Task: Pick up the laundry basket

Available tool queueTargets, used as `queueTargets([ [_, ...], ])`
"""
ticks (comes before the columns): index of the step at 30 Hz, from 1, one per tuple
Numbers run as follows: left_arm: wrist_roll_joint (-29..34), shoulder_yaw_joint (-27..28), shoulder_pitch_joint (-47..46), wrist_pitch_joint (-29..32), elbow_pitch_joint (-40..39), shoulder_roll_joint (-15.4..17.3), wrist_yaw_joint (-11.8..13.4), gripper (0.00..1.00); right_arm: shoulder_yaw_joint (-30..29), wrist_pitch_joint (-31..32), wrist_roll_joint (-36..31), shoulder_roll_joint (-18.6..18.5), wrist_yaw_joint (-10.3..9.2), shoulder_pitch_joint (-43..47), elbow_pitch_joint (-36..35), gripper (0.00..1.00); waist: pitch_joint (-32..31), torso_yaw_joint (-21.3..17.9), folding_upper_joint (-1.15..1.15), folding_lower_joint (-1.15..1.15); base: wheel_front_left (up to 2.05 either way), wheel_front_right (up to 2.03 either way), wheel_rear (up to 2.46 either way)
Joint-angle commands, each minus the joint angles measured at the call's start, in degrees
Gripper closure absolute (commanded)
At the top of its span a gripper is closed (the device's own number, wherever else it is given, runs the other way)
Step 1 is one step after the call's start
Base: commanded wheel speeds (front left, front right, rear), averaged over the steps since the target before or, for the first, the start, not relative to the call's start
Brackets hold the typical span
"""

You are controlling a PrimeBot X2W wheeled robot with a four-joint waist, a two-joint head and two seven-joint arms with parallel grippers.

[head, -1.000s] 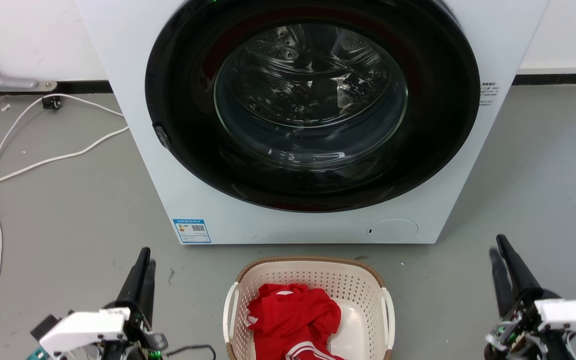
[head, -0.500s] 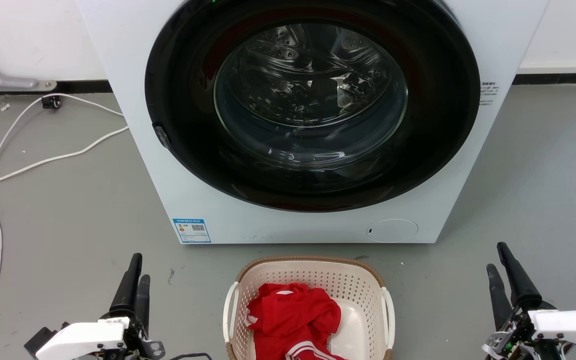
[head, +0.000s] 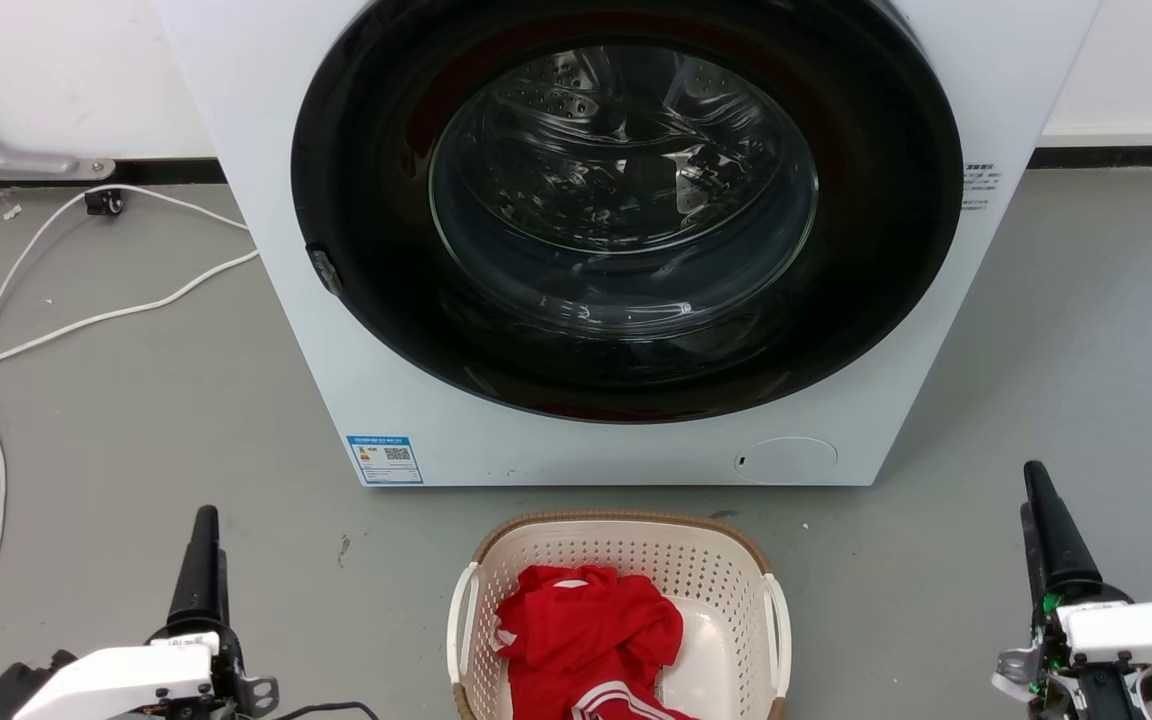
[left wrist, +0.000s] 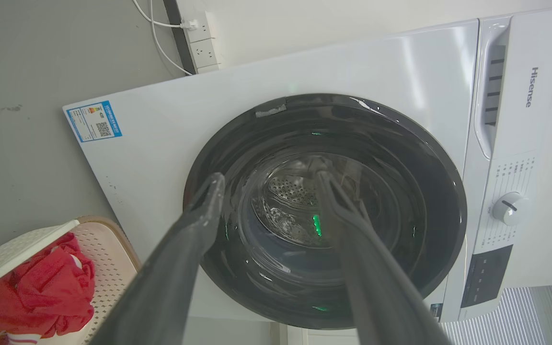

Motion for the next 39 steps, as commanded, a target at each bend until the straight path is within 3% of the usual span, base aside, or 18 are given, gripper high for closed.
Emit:
queueTargets([
  [1, 2.1, 0.9, -1.1, -0.7, -1.5, 0.2, 0.1, 0.0, -0.1, -0.7, -3.3, -0.2, 0.08, -1.7, -2.1, 0.0, 0.0, 0.0, 0.0, 0.0, 0.0, 0.0, 0.0],
  [10, 10.5, 3.0, -1.3, -2.7, -5.8, 0.3, 0.5, 0.0, 0.5, -2.7, -19.5, -0.2, 0.09, -2.1, -8.0, 0.0, 0.2, 0.1, 0.0, 0.0, 0.0, 0.0, 0.0],
  [18, 20.8, -0.7, 0.5, -4.2, -11.9, 0.3, 0.2, 0.0, 3.1, -4.2, -34.6, -0.2, 0.1, -1.9, -12.7, 0.0, 0.4, 0.1, 0.0, 0.0, 0.0, 0.0, 0.0],
  [26, 31.9, -4.6, 1.8, -5.7, -16.7, 0.3, 0.0, 0.0, 5.2, -5.7, -43.8, -0.2, 0.1, -1.1, -15.1, 0.0, 0.7, 0.1, 0.0, 0.0, 0.0, 0.0, 0.0],
  [39, 50.8, -11.3, 3.1, -7.8, -19.3, 0.3, 0.9, 0.0, 5.0, -7.9, -53.5, -0.2, 0.11, 0.2, -14.5, 0.0, 0.6, 0.0, 0.0, 0.0, 0.0, 0.0, 0.0],
])
